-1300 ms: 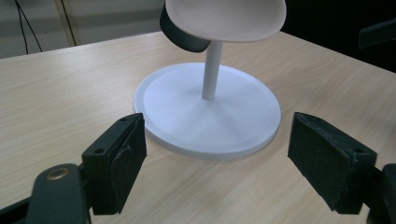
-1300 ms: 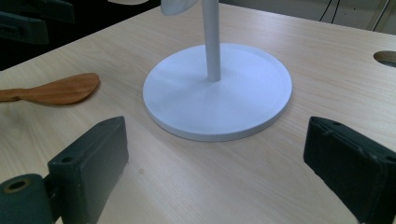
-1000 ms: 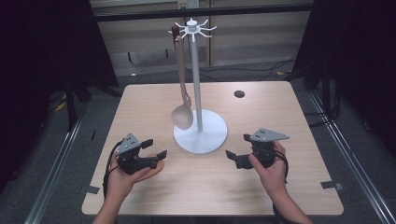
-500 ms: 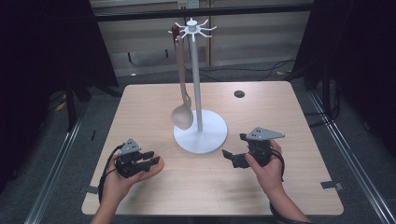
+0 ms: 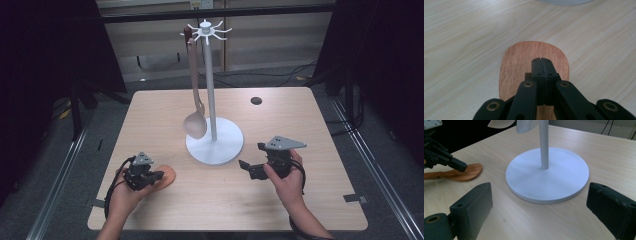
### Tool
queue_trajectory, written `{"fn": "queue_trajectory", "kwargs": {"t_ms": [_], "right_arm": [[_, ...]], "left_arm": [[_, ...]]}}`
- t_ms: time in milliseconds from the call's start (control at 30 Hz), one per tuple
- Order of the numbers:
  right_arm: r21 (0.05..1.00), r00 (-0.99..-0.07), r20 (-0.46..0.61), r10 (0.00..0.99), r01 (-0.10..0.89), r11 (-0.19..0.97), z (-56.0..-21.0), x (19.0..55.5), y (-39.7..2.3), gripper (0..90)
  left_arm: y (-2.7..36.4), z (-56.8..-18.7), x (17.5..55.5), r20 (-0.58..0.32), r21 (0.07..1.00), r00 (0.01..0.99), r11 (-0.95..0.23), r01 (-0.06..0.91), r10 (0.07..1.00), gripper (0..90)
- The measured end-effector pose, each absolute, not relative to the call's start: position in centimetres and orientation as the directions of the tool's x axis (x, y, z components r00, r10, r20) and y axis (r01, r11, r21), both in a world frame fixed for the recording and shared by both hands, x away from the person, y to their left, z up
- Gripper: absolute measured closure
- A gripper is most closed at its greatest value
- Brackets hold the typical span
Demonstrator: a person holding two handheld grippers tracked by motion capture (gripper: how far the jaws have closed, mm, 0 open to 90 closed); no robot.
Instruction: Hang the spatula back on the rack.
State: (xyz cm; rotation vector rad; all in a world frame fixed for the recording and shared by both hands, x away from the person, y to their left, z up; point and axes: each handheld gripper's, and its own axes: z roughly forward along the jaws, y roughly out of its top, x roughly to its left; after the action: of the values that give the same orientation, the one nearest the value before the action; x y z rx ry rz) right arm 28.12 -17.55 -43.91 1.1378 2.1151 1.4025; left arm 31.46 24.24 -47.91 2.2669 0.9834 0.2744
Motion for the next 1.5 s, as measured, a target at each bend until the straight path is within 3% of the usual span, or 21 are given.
{"fn": "queue_trajectory", "kwargs": {"t_ms": [633,867,1100,1133,1233,1333,1500], "right_arm": [[0.887,-0.594,0.136,0.793,0.43,0.17,-43.9,27.6,-18.3,6.0],[0.888,-0.588,0.139,0.797,0.43,0.162,-43.8,27.5,-18.6,6.0],[0.888,-0.609,0.137,0.781,0.425,0.176,-43.9,28.0,-17.5,6.0],[0.887,-0.616,0.136,0.776,0.425,0.182,-43.9,28.2,-17.2,6.0],[0.888,-0.63,0.135,0.765,0.42,0.189,-43.9,28.5,-16.6,6.0],[0.886,-0.642,0.135,0.755,0.419,0.198,-43.9,28.8,-15.9,6.0],[0.887,-0.658,0.132,0.741,0.412,0.208,-43.9,29.2,-15.0,6.0]], "left_arm": [[22.1,-48.6,32.8,-0.06,0.642,0.699,-0.509,0.573,0.713,90.0],[22.9,-48.2,32.4,-0.104,0.652,0.696,-0.48,0.587,0.71,89.2],[24.3,-47.2,31.0,-0.071,0.684,0.691,-0.469,0.559,0.719,73.1],[24.4,-47.3,30.9,-0.063,0.685,0.683,-0.466,0.56,0.728,63.3],[25.3,-47.6,30.5,-0.073,0.682,0.671,-0.454,0.574,0.738,52.5],[25.8,-47.8,30.1,-0.064,0.674,0.646,-0.444,0.59,0.76,32.8],[26.6,-48.4,29.6,-0.058,0.661,0.646,-0.456,0.597,0.761,21.9]]}}
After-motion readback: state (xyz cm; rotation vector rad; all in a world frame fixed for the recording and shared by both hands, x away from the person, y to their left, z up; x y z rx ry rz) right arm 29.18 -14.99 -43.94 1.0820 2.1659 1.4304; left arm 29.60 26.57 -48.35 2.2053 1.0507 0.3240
